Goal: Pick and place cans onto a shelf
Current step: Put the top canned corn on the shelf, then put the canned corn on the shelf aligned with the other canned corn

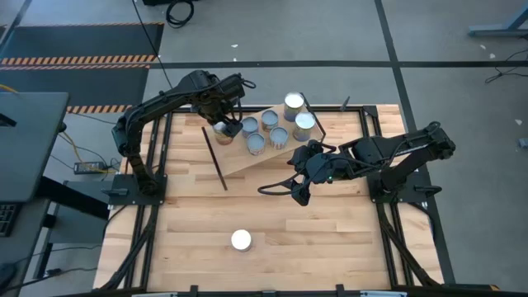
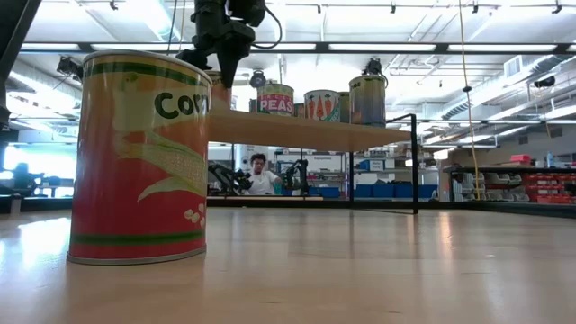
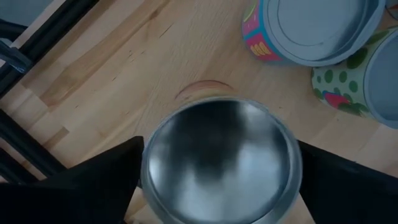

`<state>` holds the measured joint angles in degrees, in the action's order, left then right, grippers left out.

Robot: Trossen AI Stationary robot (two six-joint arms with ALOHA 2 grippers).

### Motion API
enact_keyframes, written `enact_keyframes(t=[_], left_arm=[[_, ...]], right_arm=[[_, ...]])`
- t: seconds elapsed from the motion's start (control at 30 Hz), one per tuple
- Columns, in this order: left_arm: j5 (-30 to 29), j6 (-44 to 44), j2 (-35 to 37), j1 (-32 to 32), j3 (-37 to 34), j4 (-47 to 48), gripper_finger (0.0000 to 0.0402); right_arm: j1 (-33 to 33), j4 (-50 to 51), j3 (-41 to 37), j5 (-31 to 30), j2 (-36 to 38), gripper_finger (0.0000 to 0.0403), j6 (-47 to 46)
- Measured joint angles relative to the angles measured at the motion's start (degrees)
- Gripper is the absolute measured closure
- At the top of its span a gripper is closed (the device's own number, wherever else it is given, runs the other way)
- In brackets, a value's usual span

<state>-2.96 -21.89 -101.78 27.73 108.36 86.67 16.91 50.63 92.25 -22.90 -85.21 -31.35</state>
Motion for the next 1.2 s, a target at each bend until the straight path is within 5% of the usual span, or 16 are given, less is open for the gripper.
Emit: enact_keyframes(t=[0.37,0.6,0.77,1.0,1.2], left_arm=[[0.3,-0.4,4.1,-0.7,0.0,0.2,0.0007],[0.6,-2.1,13.0,-5.2,0.0,0.1,0.0006],[-0.8,-4.9,19.6,-17.7,0.0,-3.1,0.0006],[-13.1,-10.9,22.6,-43.5,0.0,-7.4,0.0006],[-12.4,-21.9,17.7,-60.1,0.0,0.6,0.0011]], right_arm=[[0.0,0.0,0.0,0.0,0.0,0.0054,0.4],[2.0,-4.1,-3.0,-7.2,0.1,0.0054,17.7],[2.8,-9.4,-7.8,-7.0,0.0,0.0054,20.3],[5.7,-10.9,-14.4,-2.9,0.0,0.0054,25.9],[9.3,-34.5,-27.4,3.3,-0.7,0.0054,27.3]])
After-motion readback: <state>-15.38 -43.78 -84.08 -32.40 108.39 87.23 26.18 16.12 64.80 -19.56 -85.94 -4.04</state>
